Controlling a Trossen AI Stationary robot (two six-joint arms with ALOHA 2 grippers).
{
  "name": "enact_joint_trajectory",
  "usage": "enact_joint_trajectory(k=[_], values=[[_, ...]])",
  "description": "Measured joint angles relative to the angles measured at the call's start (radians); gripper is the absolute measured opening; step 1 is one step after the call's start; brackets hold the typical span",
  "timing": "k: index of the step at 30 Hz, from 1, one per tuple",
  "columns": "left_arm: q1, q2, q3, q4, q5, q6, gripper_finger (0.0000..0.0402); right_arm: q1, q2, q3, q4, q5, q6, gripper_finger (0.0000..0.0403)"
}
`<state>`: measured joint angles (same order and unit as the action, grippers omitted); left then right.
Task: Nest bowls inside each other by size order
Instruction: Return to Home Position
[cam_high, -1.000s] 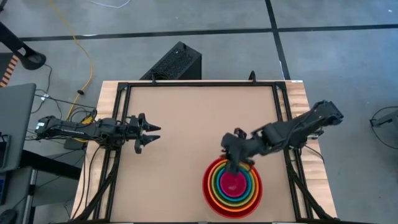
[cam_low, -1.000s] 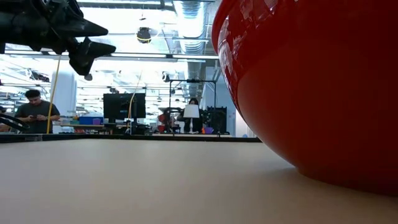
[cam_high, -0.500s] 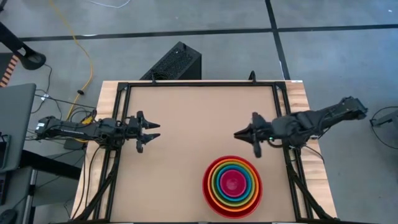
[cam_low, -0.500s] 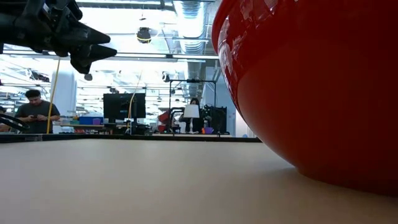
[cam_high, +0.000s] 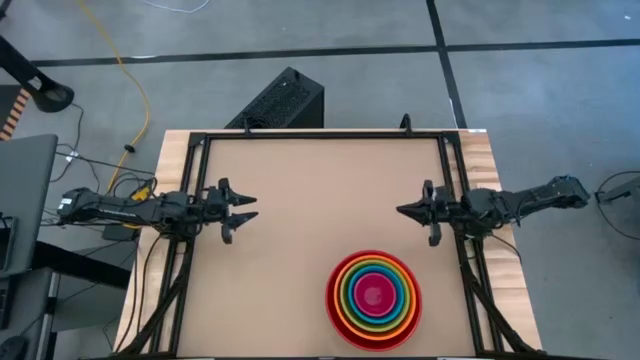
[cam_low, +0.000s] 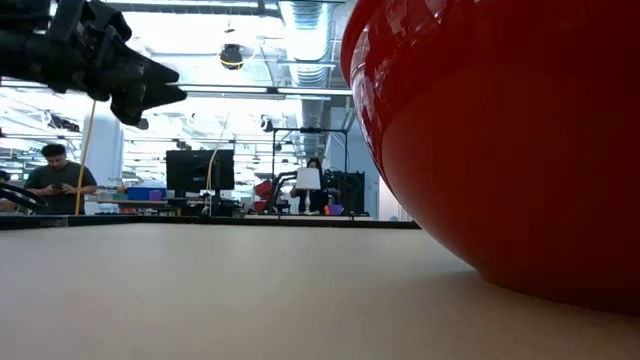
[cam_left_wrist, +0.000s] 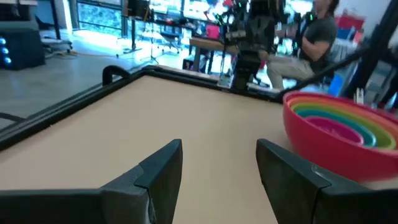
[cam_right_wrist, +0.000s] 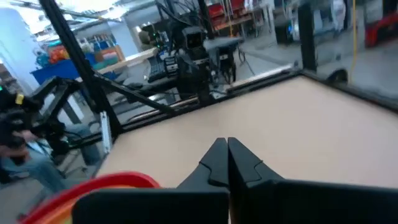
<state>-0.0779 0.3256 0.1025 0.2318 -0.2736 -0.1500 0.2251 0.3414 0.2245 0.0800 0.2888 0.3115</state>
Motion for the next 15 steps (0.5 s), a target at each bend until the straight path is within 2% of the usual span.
enact_joint_trajectory(k=[4,7,15], values=[[0.000,0.001,-0.084,0.130,-0.032,-0.073,0.0194,-0.005,-0.087,-0.082,-0.039,-0.093,-0.106,0.0002],[0.000,0.000,-0.090,0.139,-0.051,-0.105,0.0194,-0.002,-0.136,-0.120,-0.031,-0.177,-0.124,0.0001],[0.000,0.001,-0.090,0.107,-0.059,-0.133,0.0194,-0.012,-0.294,-0.151,-0.179,-0.213,-0.153,0.0001]])
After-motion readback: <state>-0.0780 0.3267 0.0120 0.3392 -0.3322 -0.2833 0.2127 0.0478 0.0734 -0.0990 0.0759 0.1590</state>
